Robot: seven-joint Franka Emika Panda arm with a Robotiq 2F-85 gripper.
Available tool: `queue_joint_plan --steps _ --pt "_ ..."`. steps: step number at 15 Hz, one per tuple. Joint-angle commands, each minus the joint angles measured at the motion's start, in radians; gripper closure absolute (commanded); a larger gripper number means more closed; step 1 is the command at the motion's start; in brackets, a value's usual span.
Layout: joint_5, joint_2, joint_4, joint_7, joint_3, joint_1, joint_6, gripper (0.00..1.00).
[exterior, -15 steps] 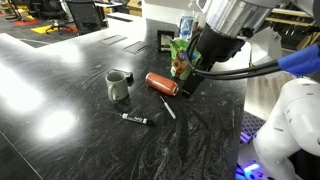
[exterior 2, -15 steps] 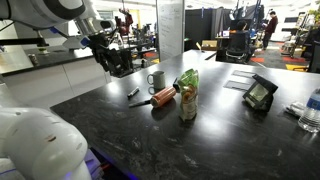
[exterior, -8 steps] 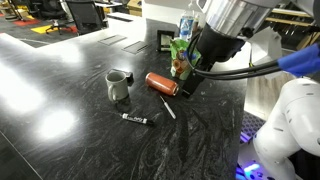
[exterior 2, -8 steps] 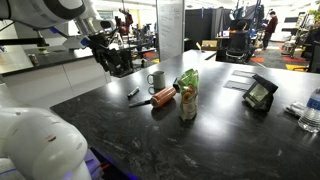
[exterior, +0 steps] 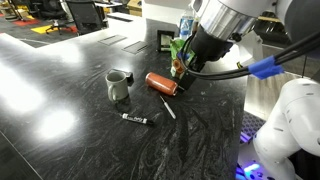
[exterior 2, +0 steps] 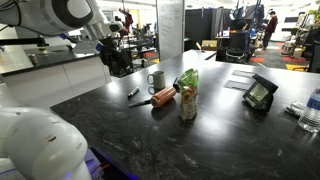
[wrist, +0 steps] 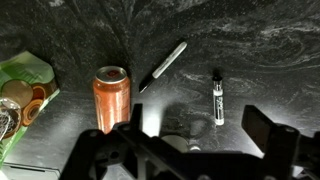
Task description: Move the black eraser forwards
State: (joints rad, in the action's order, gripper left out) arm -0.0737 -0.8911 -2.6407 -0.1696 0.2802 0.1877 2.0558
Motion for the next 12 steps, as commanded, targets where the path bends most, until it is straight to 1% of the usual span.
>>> queue_joint_plan --steps 1,3,8,9,10,12 --pt "0.049 0.037 -0.039 0.107 -0.067 -0.006 0.132 0.00" --pt "0.069 0.078 -0.032 0.145 -0.101 -0.018 0.191 0.00" --pt "0.066 0.215 0.002 0.265 -0.207 -0.013 0.349 0.00" --pt "0.054 0.128 -0.032 0.212 -0.175 -0.006 0.298 0.00" --pt "0.053 0.146 -0.030 0.221 -0.187 -0.007 0.309 0.00" --pt "0.053 0.143 -0.030 0.218 -0.184 -0.005 0.308 0.00"
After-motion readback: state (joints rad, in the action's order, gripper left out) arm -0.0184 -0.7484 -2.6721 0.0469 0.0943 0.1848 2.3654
